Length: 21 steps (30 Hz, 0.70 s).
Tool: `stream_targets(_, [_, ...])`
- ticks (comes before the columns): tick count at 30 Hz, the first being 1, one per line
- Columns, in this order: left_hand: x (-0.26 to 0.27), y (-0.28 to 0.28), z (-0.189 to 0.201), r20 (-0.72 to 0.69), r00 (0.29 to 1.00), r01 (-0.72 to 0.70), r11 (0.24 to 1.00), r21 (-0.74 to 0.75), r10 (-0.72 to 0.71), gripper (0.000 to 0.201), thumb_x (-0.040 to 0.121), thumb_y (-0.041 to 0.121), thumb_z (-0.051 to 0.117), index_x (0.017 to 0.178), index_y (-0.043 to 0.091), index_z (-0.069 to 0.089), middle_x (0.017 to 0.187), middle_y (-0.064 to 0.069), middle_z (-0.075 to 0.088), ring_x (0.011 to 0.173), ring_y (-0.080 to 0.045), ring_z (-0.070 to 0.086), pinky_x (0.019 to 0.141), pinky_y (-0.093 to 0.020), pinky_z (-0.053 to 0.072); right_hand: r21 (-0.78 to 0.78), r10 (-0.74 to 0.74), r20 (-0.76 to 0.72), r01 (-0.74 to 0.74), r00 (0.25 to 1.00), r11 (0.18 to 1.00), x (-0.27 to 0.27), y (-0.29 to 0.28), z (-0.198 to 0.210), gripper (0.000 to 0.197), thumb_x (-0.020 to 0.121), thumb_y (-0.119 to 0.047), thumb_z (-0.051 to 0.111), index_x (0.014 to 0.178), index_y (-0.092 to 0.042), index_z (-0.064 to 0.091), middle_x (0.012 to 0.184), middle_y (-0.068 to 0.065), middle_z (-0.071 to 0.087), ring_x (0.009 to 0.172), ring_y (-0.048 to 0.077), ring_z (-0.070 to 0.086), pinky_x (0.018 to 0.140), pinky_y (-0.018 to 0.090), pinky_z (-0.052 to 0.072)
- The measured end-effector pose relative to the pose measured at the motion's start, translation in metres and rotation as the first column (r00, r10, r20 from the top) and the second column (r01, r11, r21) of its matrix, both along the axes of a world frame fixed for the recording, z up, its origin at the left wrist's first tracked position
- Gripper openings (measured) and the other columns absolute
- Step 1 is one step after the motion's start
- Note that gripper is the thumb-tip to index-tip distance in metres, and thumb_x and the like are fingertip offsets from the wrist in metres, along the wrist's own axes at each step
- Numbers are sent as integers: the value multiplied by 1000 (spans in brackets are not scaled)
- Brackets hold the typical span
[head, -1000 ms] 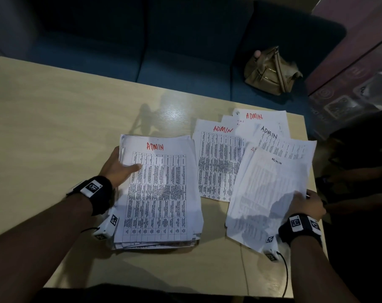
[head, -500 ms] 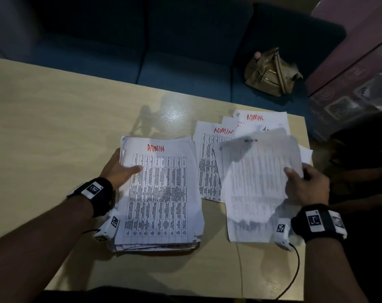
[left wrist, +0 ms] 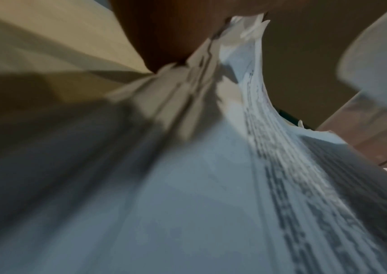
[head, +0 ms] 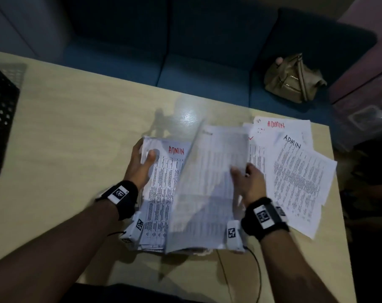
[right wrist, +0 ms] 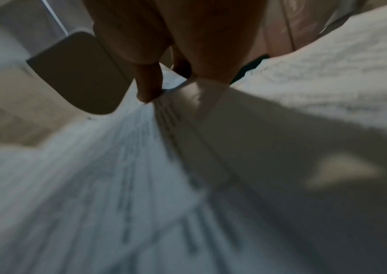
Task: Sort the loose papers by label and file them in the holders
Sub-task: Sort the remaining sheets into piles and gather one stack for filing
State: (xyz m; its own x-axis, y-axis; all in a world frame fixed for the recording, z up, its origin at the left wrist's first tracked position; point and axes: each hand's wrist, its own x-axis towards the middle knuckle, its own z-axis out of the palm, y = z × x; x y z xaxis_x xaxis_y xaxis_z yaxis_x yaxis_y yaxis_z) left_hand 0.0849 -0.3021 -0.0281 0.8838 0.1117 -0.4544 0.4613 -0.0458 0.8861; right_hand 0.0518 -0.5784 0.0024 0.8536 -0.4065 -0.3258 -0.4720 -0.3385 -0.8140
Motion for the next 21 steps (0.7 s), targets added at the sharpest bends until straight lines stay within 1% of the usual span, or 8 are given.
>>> stream_targets(2, [3, 2, -2, 47, 998, -43, 999, -7, 43, 61, 95, 49, 46, 149, 38, 19, 155, -5, 27, 132, -14, 34, 100, -35, 31, -20, 11, -102, -13, 995, 1000, -3, 20, -15, 22, 91, -23, 62, 109, -11, 62, 90, -3, 62, 83, 17, 61, 55, 14, 41])
stream_targets(5, [5, 6, -8, 74, 997, -15, 1000, 3, 14, 60, 98, 41, 46, 149, 39, 15, 157, -1, 21, 141, -16, 26, 103, -31, 26, 46, 22, -192, -13, 981, 999, 2, 46, -31, 36, 87, -31, 65, 116, -12, 55, 102, -6, 59, 95, 16, 59, 73, 24, 47])
stream_targets(7, [3, 5, -10, 68, 996, 54, 998, 20, -55, 65, 96, 42, 52, 148, 44, 13, 159, 7, 16, 145, -12, 17, 108, -34, 24, 54, 34, -195, -24, 980, 998, 8, 52, -49, 67, 68, -58, 68, 122, -22, 52, 115, -4, 61, 108, 19, 60, 87, 38, 53])
stream_targets(9, [3, 3, -12, 90, 989, 117, 992, 36, -120, 77, 87, 52, 59, 148, 45, 12, 158, 16, 14, 143, -5, 15, 113, -36, 21, 21, 90, -206, -88, 974, 996, 15, 57, -68, 90, 56, -78, 61, 131, -32, 44, 132, -1, 53, 124, 25, 52, 97, 52, 48])
stream_targets(12, [2, -1, -13, 97, 980, 163, 980, 114, -174, 89, 80, 60, 63, 149, 44, 9, 159, 17, 13, 135, 1, 16, 111, -32, 21, -130, 142, -336, -195, 931, 972, 15, 75, -45, 90, 82, -52, 64, 150, -16, 17, 154, 11, 20, 143, 33, 19, 115, 52, 24])
stream_targets(15, [4, -2, -14, 77, 990, 106, 984, 147, -118, 95, 78, 51, 67, 150, 42, 5, 159, 13, 15, 131, -1, 23, 107, -30, 26, -190, 139, -328, -209, 934, 959, 11, 79, -43, 82, 92, -43, 54, 152, -10, 9, 154, 14, 13, 143, 35, 13, 115, 50, 21])
stream_targets(18, [8, 0, -19, 7, 999, 48, 977, 209, -51, 87, 82, 30, 76, 149, 30, 21, 150, 6, 36, 131, -13, 38, 106, -34, 37, -174, 193, -331, -261, 924, 950, 14, 74, -49, 71, 94, -47, 48, 149, -8, 24, 147, 14, 25, 137, 34, 26, 111, 43, 30])
stream_targets(21, [11, 3, -22, -129, 992, 40, 969, 243, -9, 51, 83, 25, 74, 129, 15, 55, 113, -1, 63, 108, -24, 62, 85, -30, 49, -309, 47, -145, -90, 988, 947, 24, 38, -44, 46, 89, -51, 54, 120, -17, 63, 130, 12, 55, 119, 31, 54, 100, 38, 43])
